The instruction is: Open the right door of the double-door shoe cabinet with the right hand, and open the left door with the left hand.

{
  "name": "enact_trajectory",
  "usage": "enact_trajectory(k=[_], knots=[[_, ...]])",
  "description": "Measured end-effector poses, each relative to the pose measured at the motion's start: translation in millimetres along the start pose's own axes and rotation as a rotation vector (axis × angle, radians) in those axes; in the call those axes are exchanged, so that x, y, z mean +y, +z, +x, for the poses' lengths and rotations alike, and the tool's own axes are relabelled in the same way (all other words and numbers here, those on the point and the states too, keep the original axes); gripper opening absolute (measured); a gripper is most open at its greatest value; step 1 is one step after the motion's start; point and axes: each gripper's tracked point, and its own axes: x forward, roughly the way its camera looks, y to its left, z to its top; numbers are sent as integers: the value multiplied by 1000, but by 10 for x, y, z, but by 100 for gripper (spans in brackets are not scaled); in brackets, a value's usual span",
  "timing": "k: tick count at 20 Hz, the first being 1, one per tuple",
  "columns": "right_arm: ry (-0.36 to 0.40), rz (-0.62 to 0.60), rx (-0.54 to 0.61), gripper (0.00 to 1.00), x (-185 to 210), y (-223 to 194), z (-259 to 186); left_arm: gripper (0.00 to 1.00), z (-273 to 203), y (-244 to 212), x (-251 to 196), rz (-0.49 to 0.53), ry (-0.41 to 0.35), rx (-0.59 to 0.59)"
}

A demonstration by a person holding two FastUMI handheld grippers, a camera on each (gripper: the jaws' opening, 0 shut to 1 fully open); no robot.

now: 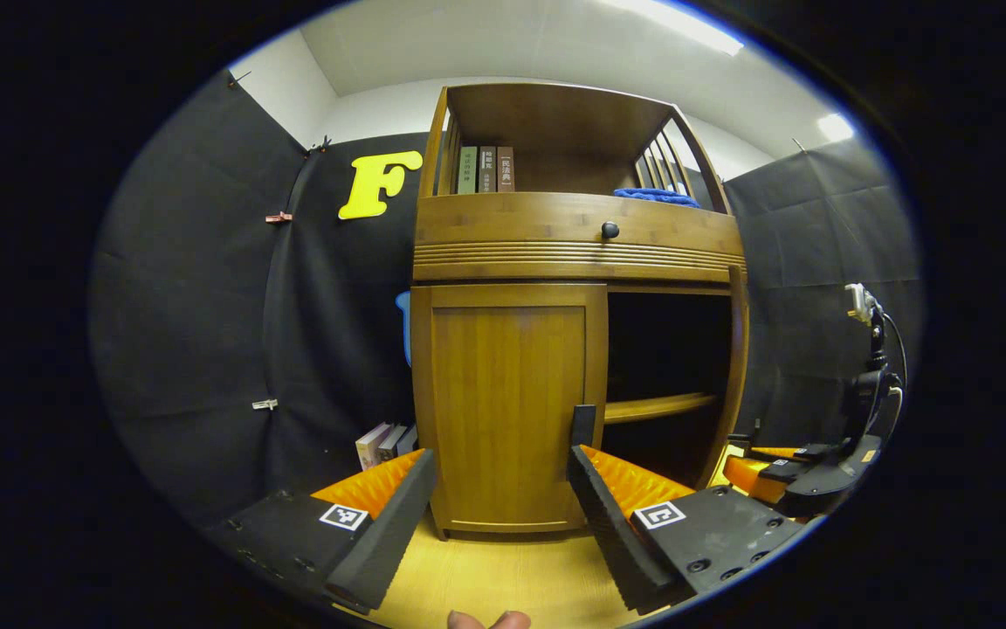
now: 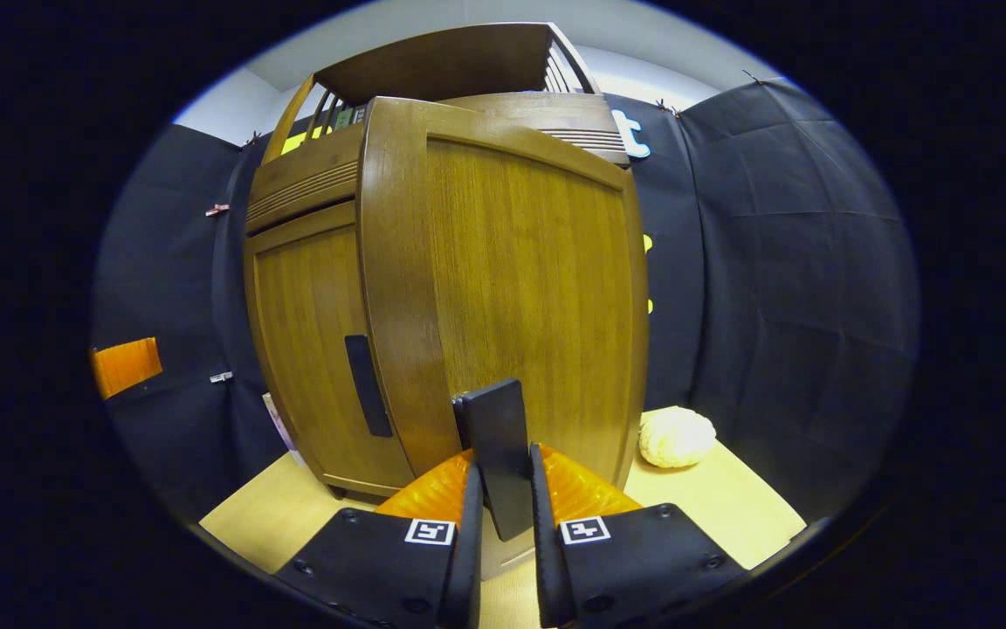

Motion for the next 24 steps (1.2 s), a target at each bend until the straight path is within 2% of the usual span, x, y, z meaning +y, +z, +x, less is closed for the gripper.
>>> enact_trajectory(k=[8,9,19,21,22,24], knots=[[-10,23,8,29,-412,66,-278,93,-16,-11,-105,-12,-12,3],[-9,22,12,25,-473,62,-322,95,-9,-14,-122,-14,-13,3],[-10,27,31,28,-1058,117,-538,93,-29,-19,-267,-21,-14,14],[-22,39,39,24,-1286,148,-450,95,-29,-24,-276,-16,-14,17],[-23,57,38,14,-1345,142,-520,95,-27,-26,-282,-15,-15,20],[-25,67,36,14,-1489,145,-523,95,-42,-28,-304,-14,-16,24]])
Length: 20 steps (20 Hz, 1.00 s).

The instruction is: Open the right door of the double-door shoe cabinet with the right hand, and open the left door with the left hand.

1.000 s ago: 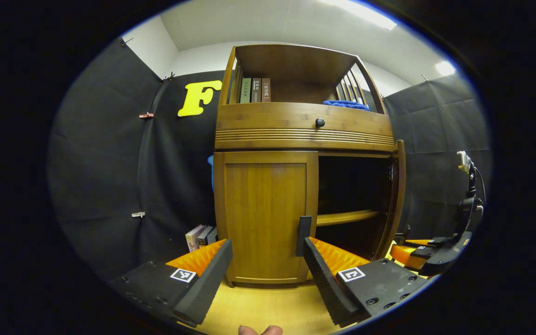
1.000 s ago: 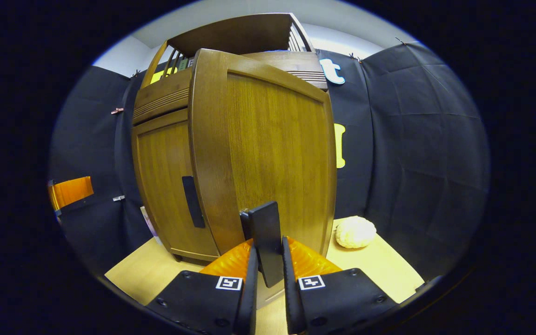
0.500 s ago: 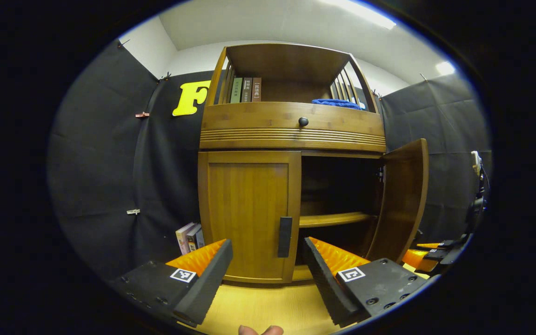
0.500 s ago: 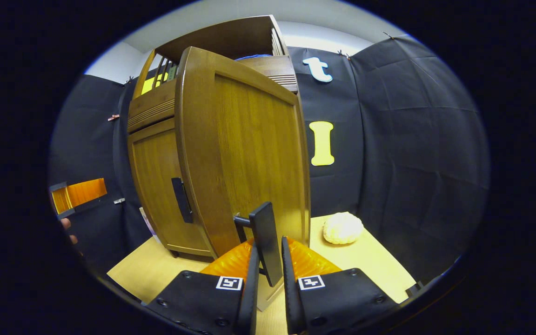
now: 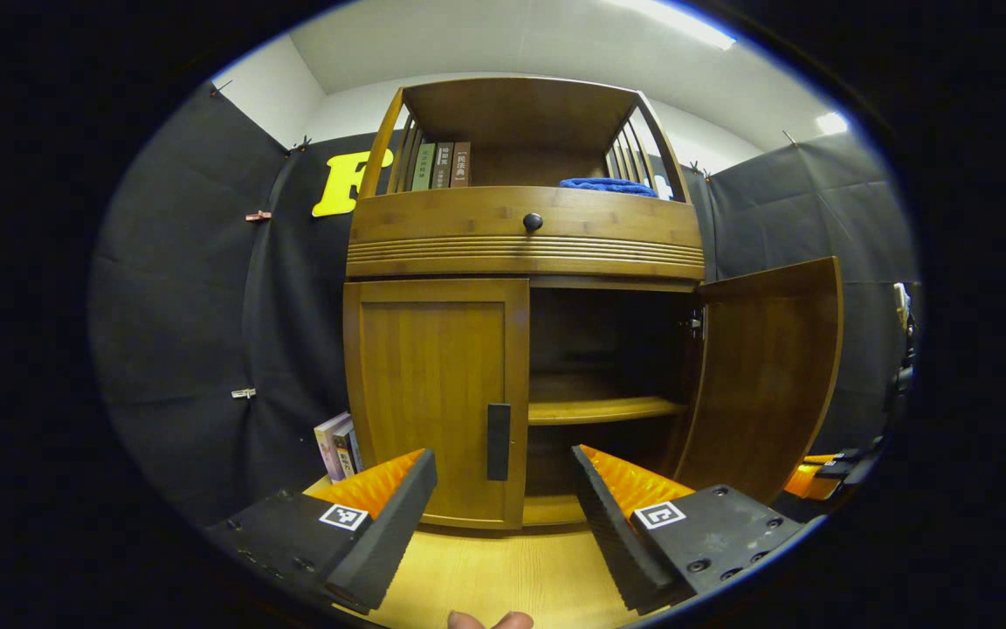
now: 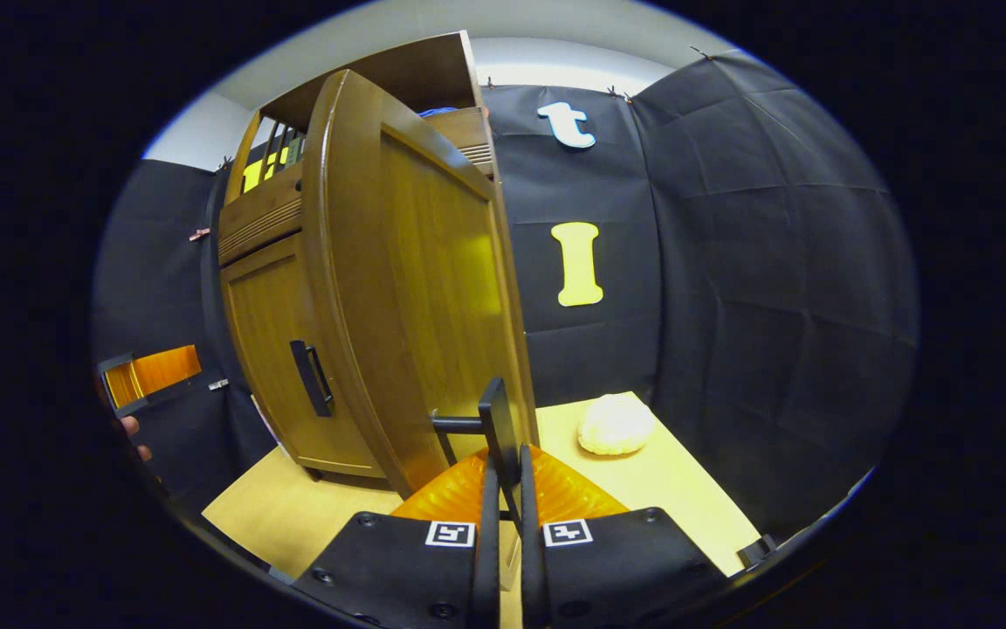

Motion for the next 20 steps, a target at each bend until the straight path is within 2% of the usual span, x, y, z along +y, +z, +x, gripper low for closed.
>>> enact_trajectory(k=[7,12,16,17,19,20], knots=[[94,6,29,10,-387,102,41,95,27,-43,-30,18,4,13],[102,-3,22,10,-499,124,11,95,46,-78,-26,7,21,33],[80,-28,10,10,-588,147,-28,95,74,-110,-25,3,28,48],[72,-35,7,11,-617,156,-70,95,73,-114,-30,3,29,50],[69,-31,2,18,-638,175,-152,95,99,-113,-22,6,27,48],[63,-33,-10,28,-663,202,-192,95,116,-112,-13,8,28,47]])
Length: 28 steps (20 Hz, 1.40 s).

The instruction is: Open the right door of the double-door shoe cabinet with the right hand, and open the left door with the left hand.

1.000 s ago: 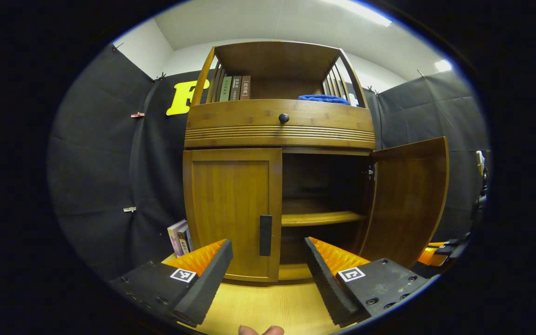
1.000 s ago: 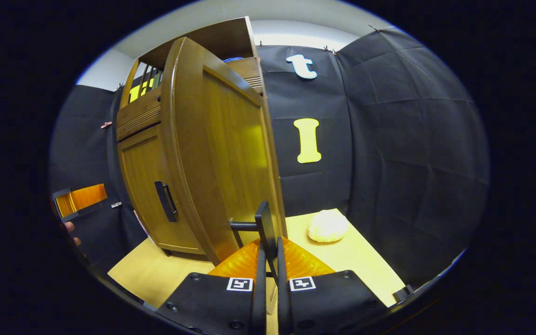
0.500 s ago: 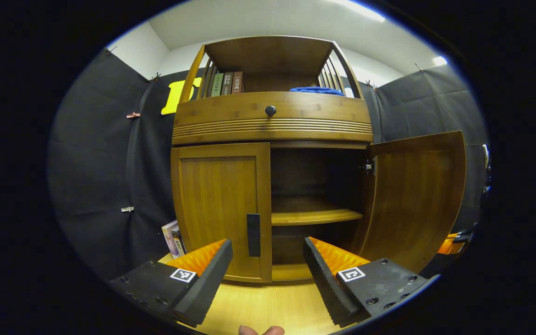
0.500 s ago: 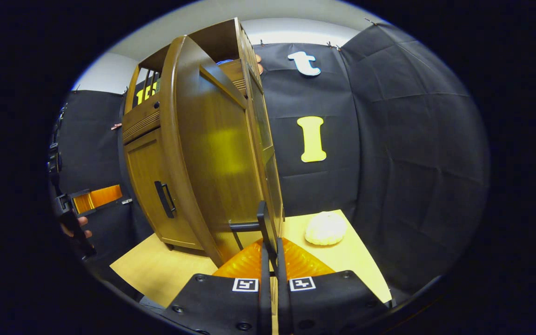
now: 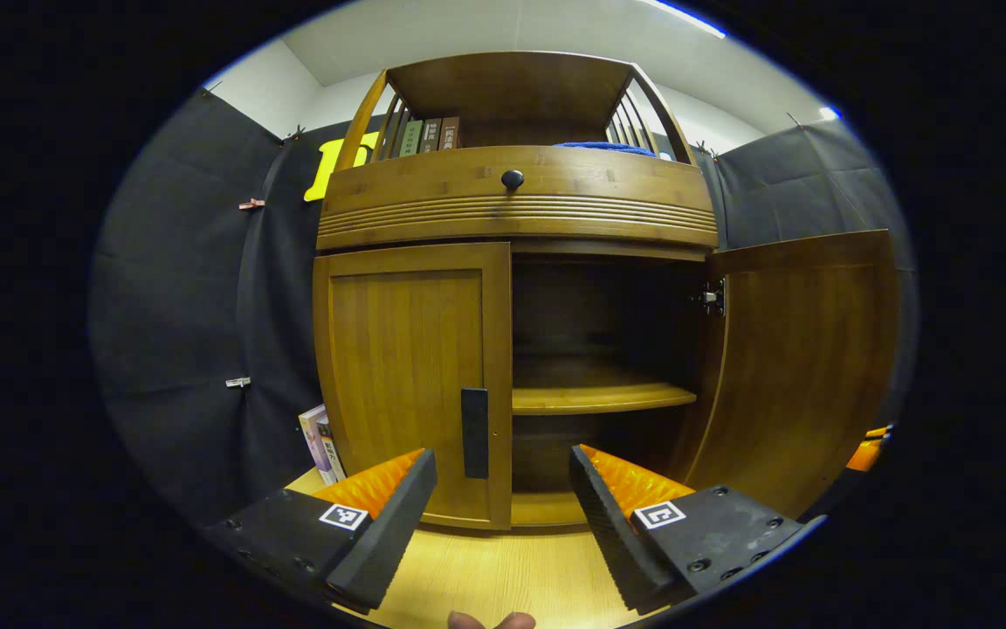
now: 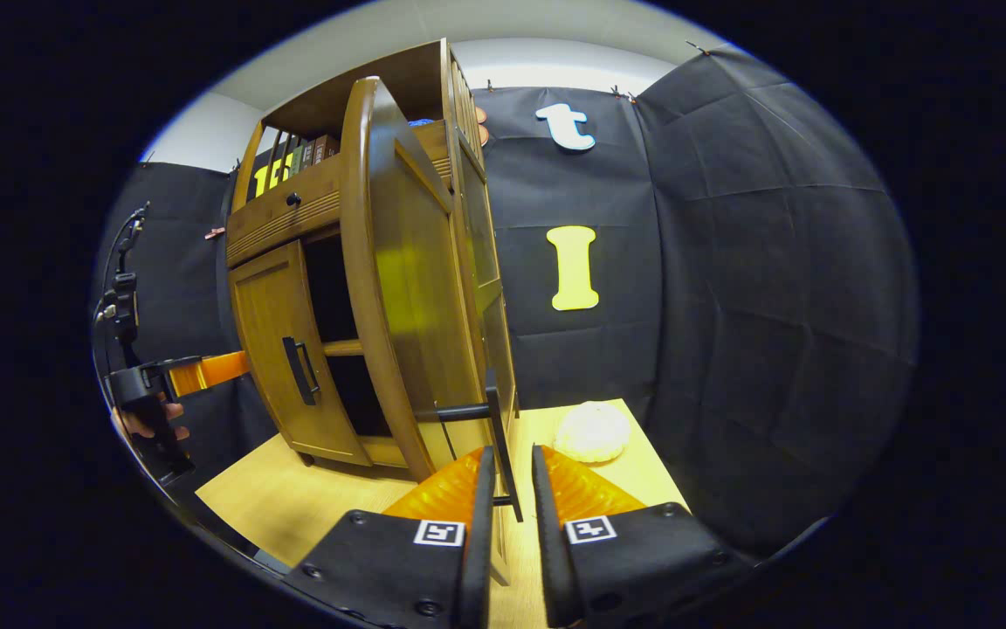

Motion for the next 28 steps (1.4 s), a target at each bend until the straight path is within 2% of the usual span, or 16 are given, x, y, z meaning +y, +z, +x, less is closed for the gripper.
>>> enact_trajectory(k=[3,6,9,11,12,16,19,25,26,28], knots=[[-53,-20,-31,63,-145,88,-122,93,53,-14,11,5,3,-1],[-145,-31,-63,99,-345,178,-224,95,139,-10,42,12,8,-4],[-201,-11,-94,98,-422,246,-354,95,206,-35,49,18,3,3],[-226,-2,-92,100,-457,215,-387,95,260,-60,86,24,8,10],[-223,8,-94,98,-436,211,-411,94,272,-73,102,19,10,16],[-239,-46,-115,98,-418,233,-475,91,331,-165,81,-11,20,53],[-241,-38,-101,98,-393,225,-518,87,357,-200,87,-5,21,69],[-246,-53,-105,98,-294,221,-585,66,362,-162,-49,1,-17,68],[-246,-52,-106,98,-275,231,-604,56,367,-164,-59,-2,-17,71],[-244,-49,-106,98,-227,220,-621,44,331,-121,-103,-10,-1,72]])
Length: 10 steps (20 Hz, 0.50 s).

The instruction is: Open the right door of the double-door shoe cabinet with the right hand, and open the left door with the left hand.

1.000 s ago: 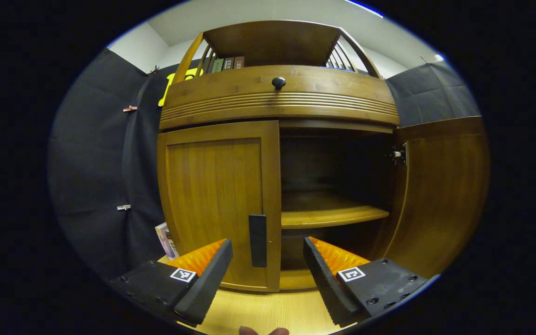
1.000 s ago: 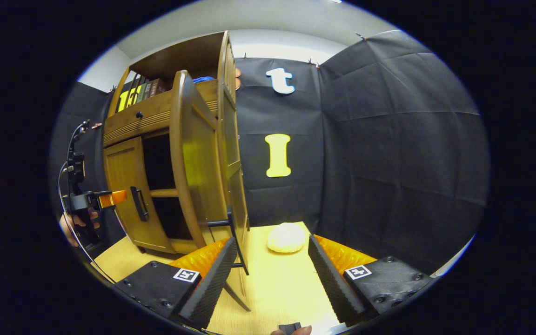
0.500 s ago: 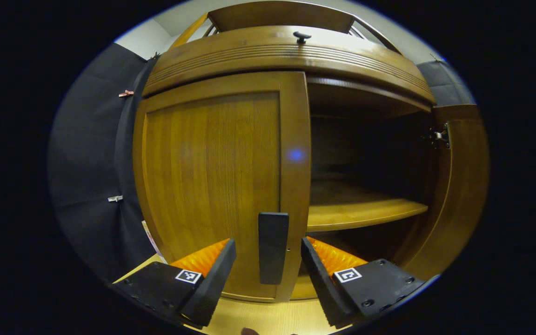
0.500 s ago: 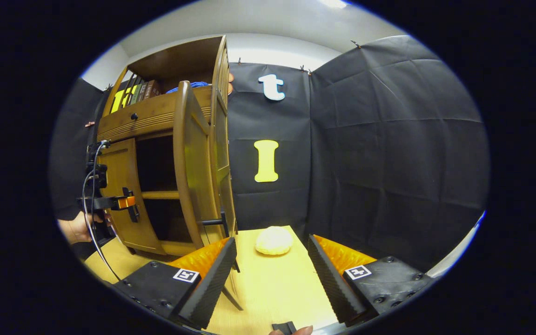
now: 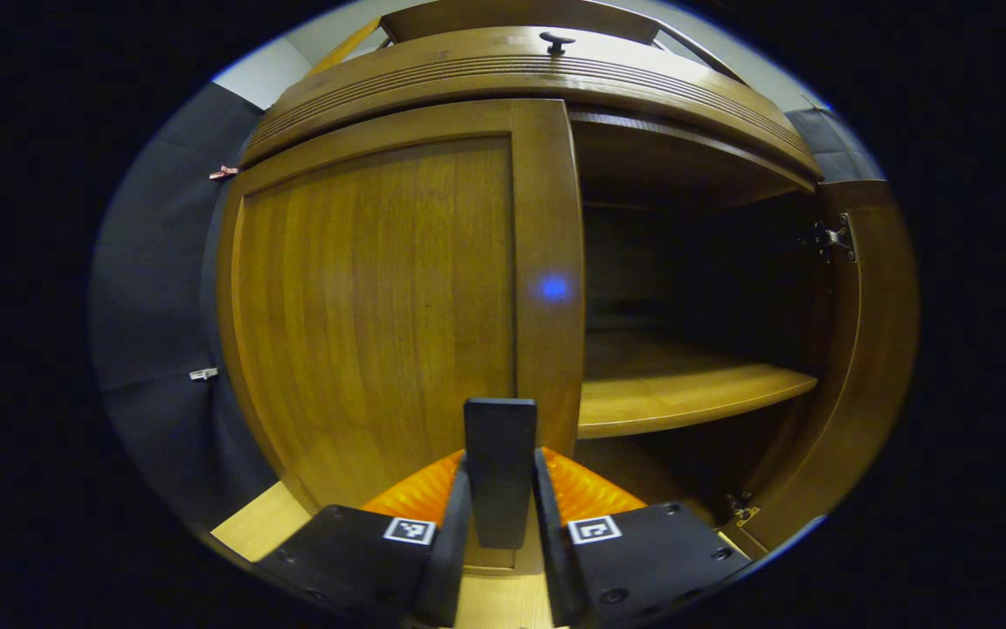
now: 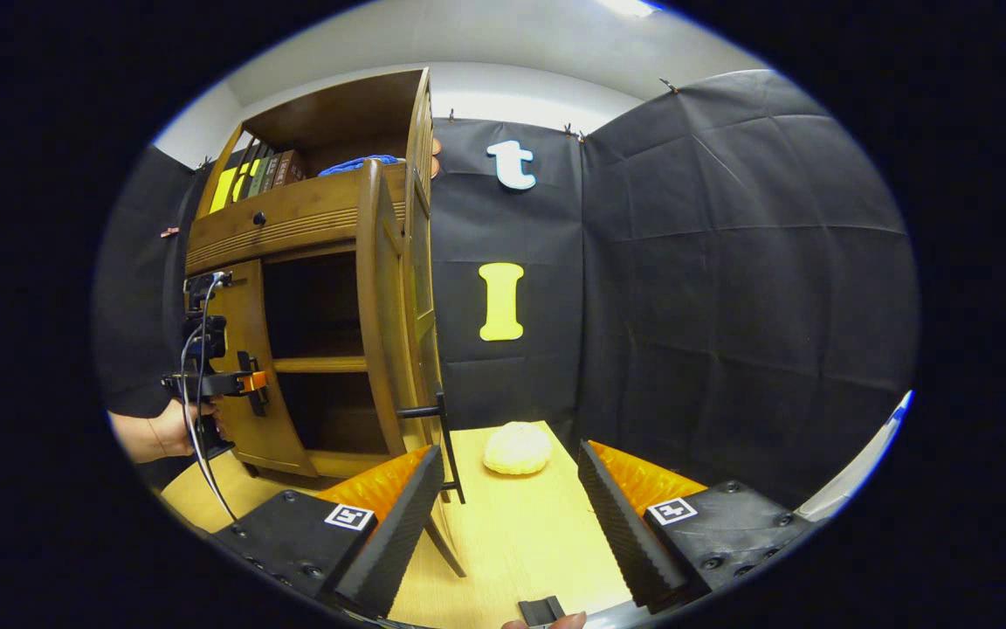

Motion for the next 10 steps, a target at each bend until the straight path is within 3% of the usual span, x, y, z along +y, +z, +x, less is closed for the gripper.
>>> enact_trajectory(k=[1,10], knots=[[2,-4,-1,98,24,1,-24,36,19,-11,-23,-4,-1,6],[62,-19,-27,98,425,12,-177,32,-5,-34,-16,-10,-21,11]])
